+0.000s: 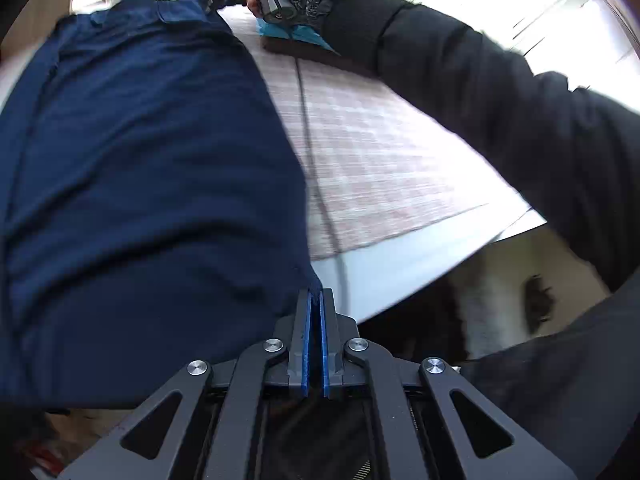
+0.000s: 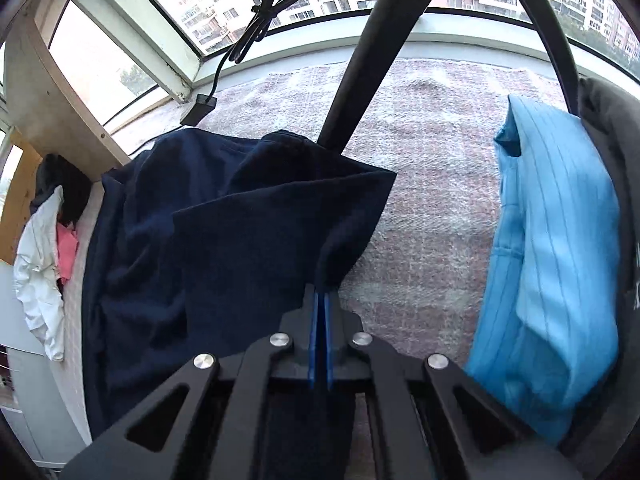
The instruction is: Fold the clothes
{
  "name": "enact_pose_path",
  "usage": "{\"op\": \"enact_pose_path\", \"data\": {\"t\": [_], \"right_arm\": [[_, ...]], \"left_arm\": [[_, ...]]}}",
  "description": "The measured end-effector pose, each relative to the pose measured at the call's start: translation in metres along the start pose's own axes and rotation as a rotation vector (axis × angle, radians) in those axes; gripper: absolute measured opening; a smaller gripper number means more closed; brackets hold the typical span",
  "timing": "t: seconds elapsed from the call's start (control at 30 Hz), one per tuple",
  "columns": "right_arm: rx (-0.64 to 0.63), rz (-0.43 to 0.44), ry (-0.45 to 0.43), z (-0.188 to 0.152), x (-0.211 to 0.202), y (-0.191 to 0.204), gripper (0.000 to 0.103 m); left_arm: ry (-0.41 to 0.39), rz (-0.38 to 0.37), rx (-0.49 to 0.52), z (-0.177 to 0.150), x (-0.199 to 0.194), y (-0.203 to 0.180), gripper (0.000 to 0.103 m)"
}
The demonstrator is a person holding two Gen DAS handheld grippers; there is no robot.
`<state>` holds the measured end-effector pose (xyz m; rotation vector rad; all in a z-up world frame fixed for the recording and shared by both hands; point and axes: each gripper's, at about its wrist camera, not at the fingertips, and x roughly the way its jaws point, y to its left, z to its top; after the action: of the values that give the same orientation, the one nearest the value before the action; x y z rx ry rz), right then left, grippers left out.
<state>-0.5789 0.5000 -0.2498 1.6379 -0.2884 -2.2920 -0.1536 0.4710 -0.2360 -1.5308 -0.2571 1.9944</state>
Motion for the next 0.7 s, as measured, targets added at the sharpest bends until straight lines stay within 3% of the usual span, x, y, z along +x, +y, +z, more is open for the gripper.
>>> {"op": "enact_pose_path", "data": {"t": [0.13, 0.23, 0.3, 0.47, 0.7], "right_arm": [[0.009, 0.047, -0.075, 0.002, -0.035, -0.005, 0.002], [-0.061, -0.038, -0.121, 0.001, -0.057, -0.001, 0.002], [-0.109, -0.126, -0.093, 0.000, -0.047, 0.005, 0.002], [-0.133, -0.227, -0.058, 0.000, -0.027, 0.006, 0.002], [-0.140, -0.250, -0.065, 0.005, -0.040, 0.018, 0.002]], "left_arm": [[0.006, -0.063, 0.050, 0.005, -0.006, -0.018, 0.003], [0.021, -0.069, 0.114, 0.006, -0.001, -0.030, 0.003], [0.043, -0.093, 0.106, 0.007, 0.005, -0.026, 0.003], [0.049, -0.106, 0.072, 0.003, 0.006, -0.011, 0.003], [-0.017, -0.085, -0.001, -0.014, -0.021, 0.014, 0.003]]}}
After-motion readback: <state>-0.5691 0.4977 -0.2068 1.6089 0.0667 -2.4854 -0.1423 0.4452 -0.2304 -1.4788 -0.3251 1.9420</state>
